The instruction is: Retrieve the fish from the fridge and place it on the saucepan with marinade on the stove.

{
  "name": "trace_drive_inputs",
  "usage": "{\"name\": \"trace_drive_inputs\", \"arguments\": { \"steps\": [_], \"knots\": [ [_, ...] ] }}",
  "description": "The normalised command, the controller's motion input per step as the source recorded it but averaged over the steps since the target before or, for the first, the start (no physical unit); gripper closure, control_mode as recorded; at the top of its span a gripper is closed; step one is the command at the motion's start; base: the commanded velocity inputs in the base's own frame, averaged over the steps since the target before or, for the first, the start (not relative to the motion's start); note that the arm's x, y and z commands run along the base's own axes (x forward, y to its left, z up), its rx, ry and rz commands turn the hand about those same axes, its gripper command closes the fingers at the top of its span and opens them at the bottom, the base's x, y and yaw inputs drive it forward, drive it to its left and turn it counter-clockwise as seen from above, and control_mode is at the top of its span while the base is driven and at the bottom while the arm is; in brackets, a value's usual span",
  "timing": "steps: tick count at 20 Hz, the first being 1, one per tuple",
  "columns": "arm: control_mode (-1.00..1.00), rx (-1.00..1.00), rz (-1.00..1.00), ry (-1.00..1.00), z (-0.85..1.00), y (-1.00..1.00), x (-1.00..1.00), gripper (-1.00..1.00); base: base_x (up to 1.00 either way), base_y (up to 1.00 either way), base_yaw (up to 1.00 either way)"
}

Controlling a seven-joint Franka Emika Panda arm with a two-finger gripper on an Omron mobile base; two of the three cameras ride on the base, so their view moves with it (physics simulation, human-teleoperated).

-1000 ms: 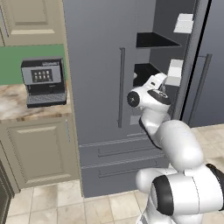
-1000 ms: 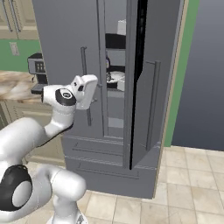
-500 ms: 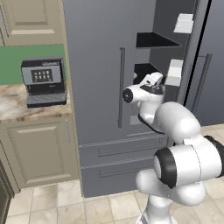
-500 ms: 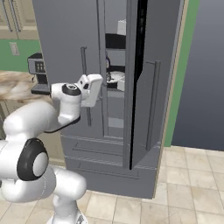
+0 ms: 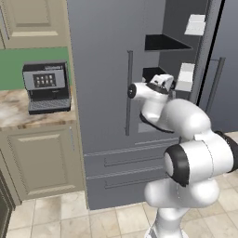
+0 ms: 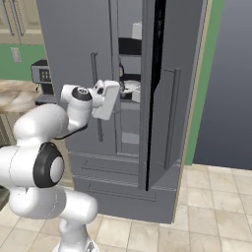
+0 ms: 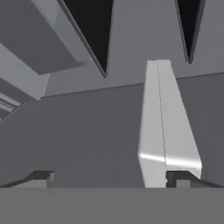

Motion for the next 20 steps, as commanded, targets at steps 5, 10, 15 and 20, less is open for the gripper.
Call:
{"name": "trace_drive_inputs", "arguments": {
  "steps": [5,10,15,20],
  "knots": [
    [-1.00,0.00,-0.06,0.17,0.07,-0.33,0.18,-1.00,0.00,0.00,0.00],
    [-1.00,-0.01,-0.01,0.14,0.00,-0.46,0.19,-1.00,0.00,0.00,0.00],
    [-1.00,-0.01,0.00,0.13,0.00,-0.56,0.05,-1.00,0.00,0.00,0.00],
    [-1.00,0.00,-0.08,0.12,-0.08,-0.92,-0.34,-1.00,0.00,0.00,0.00]
  ]
}}
